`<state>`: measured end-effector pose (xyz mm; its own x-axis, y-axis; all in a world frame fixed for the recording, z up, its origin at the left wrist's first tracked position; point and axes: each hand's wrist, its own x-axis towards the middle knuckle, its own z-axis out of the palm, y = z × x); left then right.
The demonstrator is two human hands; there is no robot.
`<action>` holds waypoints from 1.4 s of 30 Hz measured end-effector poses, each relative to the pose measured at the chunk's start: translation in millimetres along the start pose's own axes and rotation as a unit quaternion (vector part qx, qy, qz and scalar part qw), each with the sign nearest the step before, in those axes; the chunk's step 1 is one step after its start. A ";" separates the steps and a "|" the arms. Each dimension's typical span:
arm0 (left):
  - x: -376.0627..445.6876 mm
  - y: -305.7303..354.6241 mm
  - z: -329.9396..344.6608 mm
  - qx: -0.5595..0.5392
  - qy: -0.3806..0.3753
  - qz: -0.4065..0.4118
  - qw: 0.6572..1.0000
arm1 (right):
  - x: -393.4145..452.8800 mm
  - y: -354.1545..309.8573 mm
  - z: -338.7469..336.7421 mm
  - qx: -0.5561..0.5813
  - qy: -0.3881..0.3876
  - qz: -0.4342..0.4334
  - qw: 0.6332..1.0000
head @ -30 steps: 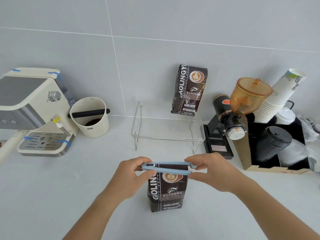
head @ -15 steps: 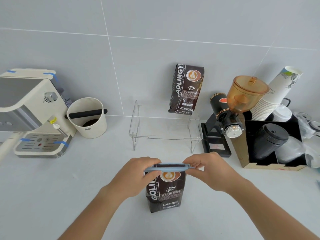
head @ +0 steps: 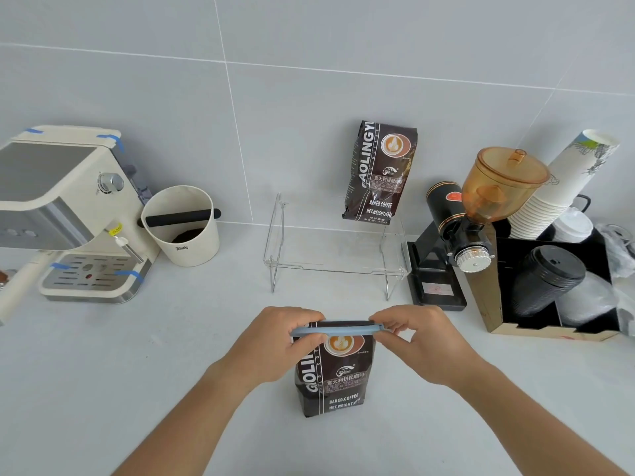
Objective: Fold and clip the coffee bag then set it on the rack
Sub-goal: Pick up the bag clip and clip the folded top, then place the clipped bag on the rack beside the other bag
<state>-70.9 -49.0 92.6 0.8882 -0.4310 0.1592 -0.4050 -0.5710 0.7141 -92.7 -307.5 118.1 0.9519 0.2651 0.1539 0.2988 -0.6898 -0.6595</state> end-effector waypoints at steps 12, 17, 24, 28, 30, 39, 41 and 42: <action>-23.6 -33.5 20.3 -0.254 -0.021 -0.173 0.951 | 2.3 14.5 17.0 0.190 -0.002 0.115 0.975; -35.4 -42.2 38.1 -0.291 -0.003 -0.196 0.936 | -1.4 33.6 40.3 0.266 -0.041 0.169 0.948; -49.0 -49.6 57.1 -0.333 0.011 -0.215 0.918 | -21.5 49.6 75.9 0.290 -0.084 0.199 0.932; -55.9 -50.6 71.5 -0.369 0.047 -0.240 0.897 | -26.8 49.9 84.4 0.297 -0.072 0.217 0.927; -57.3 -50.0 76.2 -0.377 0.063 -0.250 0.890 | -29.1 47.8 87.2 0.290 -0.064 0.217 0.930; -42.1 -40.8 58.5 -0.416 0.100 -0.233 0.873 | -13.3 26.6 76.5 0.297 -0.025 0.189 0.936; -34.0 -37.9 49.0 -0.424 0.107 -0.219 0.872 | -3.9 21.4 68.3 0.306 -0.019 0.178 0.935; -30.1 -35.9 43.9 -0.427 0.109 -0.211 0.872 | 0.8 18.1 63.6 0.307 -0.017 0.173 0.936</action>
<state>-92.6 -46.2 32.2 0.9770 -0.1118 -0.1818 0.1952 0.1230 0.9730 -90.9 -277.0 59.4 0.9784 0.1265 -0.1633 -0.1322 -0.2243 -0.9655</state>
